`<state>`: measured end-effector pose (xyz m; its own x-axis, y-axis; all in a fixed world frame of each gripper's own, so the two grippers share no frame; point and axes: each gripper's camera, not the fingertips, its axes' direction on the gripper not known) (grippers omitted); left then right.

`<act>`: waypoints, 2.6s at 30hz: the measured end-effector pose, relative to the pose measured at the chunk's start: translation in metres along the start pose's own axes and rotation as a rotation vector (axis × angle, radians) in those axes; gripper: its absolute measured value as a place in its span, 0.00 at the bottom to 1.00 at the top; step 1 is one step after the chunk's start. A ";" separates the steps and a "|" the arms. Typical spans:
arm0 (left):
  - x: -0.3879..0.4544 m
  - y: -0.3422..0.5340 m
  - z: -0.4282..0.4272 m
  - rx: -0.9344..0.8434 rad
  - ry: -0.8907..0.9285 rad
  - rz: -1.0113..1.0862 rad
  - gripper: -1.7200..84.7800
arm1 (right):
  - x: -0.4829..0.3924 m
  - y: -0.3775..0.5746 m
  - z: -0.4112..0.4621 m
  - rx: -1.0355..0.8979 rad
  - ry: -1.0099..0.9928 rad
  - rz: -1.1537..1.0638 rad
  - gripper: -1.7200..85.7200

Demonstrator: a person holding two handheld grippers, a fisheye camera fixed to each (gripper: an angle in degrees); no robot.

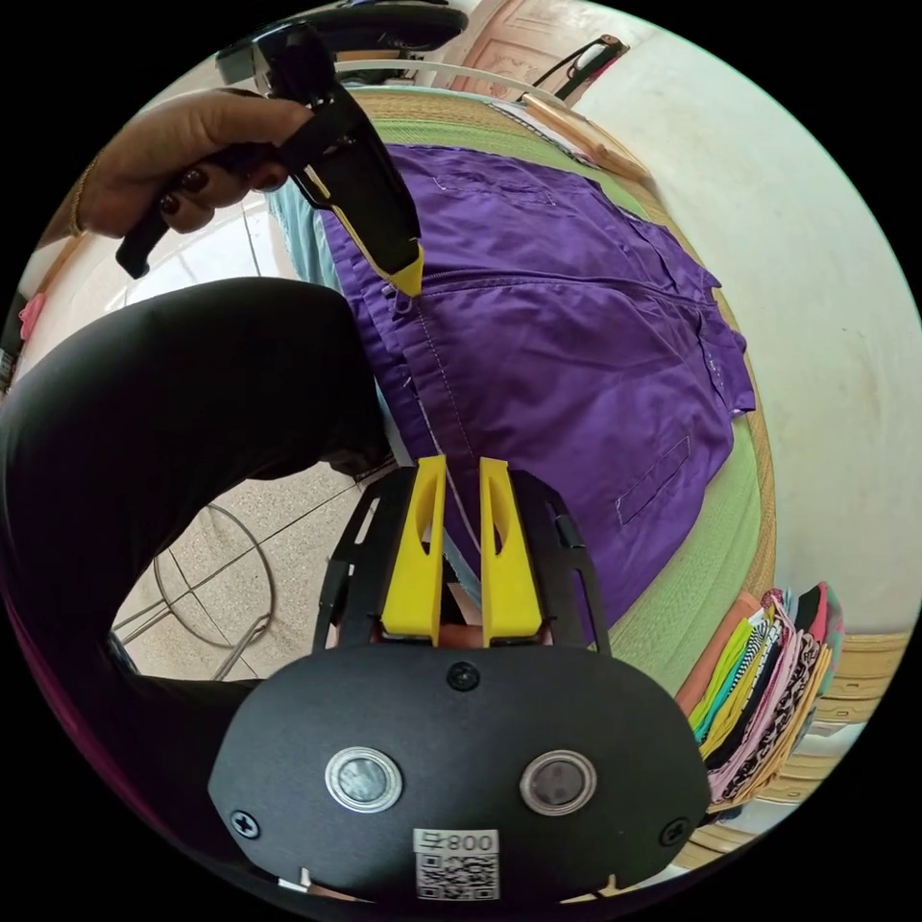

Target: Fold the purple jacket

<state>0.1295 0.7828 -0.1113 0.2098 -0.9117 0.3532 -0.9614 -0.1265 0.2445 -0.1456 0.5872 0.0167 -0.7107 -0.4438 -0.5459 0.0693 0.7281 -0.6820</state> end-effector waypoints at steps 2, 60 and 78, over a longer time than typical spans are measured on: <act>0.001 0.005 -0.009 0.023 -0.012 -0.007 0.06 | 0.000 0.001 0.000 0.003 -0.006 -0.003 0.06; 0.107 -0.089 0.057 -0.031 -0.085 0.154 0.02 | 0.280 0.301 0.235 0.155 -0.565 0.912 0.04; 0.162 -0.263 0.058 0.100 -0.252 0.268 0.02 | 0.352 0.257 0.334 0.193 -0.577 0.884 0.02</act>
<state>0.4064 0.6453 -0.1709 -0.0903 -0.9836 0.1562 -0.9914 0.1037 0.0795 -0.1441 0.4436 -0.5135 0.0799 -0.0167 -0.9967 0.5428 0.8393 0.0295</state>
